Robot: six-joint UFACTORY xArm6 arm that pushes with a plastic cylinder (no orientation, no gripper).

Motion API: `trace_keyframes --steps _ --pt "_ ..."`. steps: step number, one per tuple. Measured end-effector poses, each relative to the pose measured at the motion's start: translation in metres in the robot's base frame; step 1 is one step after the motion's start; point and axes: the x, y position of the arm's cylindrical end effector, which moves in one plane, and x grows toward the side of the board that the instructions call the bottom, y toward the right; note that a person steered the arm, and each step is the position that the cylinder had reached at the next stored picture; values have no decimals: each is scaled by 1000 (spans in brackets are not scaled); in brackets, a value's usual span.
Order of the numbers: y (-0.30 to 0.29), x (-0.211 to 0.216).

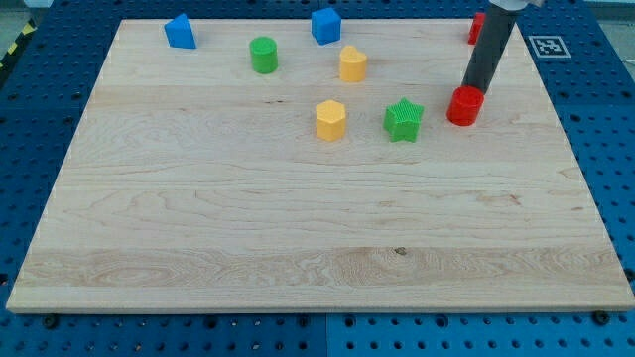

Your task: Move the yellow heart to the left center

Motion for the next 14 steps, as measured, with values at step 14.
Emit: trace_keyframes --steps 14 --pt "-230 -3"
